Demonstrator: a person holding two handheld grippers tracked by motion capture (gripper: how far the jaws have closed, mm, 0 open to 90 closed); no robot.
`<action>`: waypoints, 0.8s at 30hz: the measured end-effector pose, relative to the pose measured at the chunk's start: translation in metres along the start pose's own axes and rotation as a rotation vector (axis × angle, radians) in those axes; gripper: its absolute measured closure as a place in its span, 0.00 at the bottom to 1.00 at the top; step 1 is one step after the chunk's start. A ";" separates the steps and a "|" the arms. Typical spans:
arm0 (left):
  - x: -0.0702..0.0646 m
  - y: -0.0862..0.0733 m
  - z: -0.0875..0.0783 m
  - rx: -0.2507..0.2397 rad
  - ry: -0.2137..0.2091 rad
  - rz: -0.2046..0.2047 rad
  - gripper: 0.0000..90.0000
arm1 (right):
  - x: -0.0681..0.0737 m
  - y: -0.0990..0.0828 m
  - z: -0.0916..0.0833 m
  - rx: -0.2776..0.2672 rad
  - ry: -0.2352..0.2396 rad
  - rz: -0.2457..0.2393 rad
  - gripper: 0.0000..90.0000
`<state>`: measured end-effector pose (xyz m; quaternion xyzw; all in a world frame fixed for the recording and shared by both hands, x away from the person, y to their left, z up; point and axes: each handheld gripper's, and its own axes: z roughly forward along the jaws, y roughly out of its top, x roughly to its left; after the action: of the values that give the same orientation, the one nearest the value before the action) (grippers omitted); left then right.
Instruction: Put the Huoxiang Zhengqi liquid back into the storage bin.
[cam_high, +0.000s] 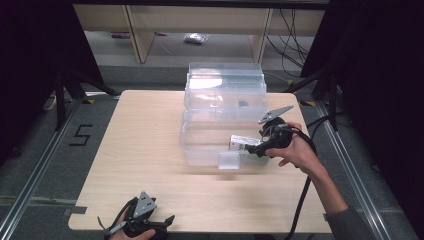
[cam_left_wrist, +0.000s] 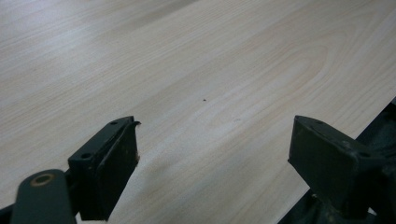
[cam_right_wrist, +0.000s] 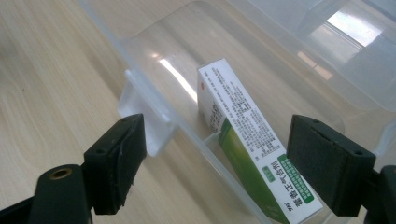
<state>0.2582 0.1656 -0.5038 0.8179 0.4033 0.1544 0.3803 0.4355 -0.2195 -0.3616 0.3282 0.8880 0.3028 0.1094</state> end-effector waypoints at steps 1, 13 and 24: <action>0.000 0.000 0.000 0.001 0.000 0.001 0.17 | -0.001 -0.001 0.000 -0.014 -0.005 -0.028 0.23; 0.001 0.000 -0.001 0.009 0.001 0.012 0.17 | 0.012 -0.008 -0.001 -0.028 0.005 -0.035 0.21; 0.000 0.000 0.000 0.000 -0.001 0.002 0.17 | 0.020 -0.022 0.000 -0.066 -0.006 -0.054 0.20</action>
<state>0.2584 0.1659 -0.5036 0.8185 0.4021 0.1545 0.3800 0.4091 -0.2191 -0.3750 0.3013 0.8857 0.3281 0.1309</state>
